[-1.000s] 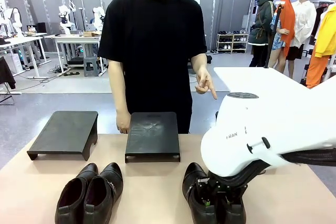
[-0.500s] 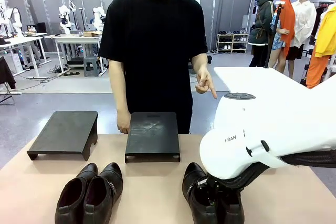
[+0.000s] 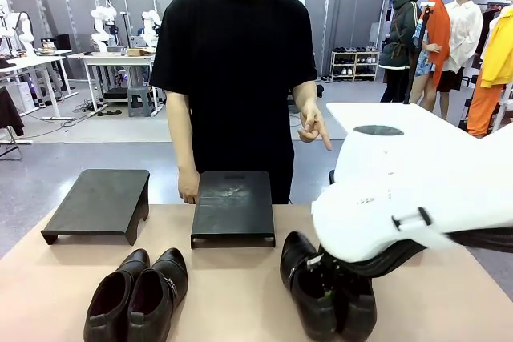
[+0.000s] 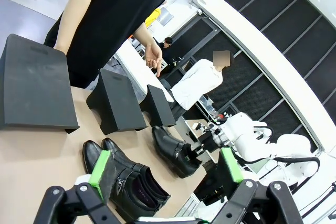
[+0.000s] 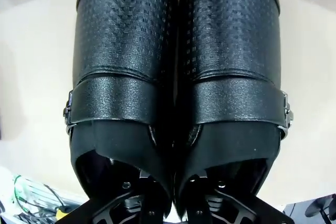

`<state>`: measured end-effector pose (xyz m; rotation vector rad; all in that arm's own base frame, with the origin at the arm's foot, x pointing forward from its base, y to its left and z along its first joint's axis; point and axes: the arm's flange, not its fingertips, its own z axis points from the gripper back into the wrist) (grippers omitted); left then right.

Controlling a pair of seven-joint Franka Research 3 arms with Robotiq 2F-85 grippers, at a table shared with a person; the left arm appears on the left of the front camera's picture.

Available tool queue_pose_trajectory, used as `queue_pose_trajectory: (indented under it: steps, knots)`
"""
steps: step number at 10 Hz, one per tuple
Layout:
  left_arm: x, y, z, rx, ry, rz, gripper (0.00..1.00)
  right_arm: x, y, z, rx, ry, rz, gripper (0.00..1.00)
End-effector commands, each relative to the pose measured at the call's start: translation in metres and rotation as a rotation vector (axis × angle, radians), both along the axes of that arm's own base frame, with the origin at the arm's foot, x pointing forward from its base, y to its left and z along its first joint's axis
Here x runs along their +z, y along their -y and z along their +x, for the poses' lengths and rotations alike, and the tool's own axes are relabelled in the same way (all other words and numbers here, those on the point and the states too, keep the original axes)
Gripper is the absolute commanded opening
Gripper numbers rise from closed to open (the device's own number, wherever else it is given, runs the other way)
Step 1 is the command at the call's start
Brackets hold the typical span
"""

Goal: Place the shoes on the stand as instructed by the person.
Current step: Pick up one pair of Shoes and place it on the Shoes Stand indicated by the person.

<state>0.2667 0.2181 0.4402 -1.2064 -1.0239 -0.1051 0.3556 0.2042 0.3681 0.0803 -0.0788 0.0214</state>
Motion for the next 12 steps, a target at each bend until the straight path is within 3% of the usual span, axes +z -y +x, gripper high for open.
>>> queue_pose_trajectory:
  steps: [1, 6, 9, 12]
  knots:
    - [0.000, -0.001, -0.001, -0.013, 0.012, 0.002, 1.00, 0.045, 0.029, -0.015, 0.037, 0.093, 0.000, 0.00]
    - [0.000, -0.001, -0.001, -0.013, 0.012, 0.002, 1.00, 0.137, 0.126, 0.013, 0.043, 0.236, 0.030, 0.00]
    - [0.000, -0.001, -0.001, -0.013, 0.012, 0.002, 1.00, 0.151, 0.156, 0.063, 0.067, 0.291, -0.007, 0.00]
    - [0.000, -0.001, -0.001, -0.013, 0.012, 0.002, 1.00, 0.144, 0.165, 0.103, 0.056, 0.317, -0.020, 0.00]
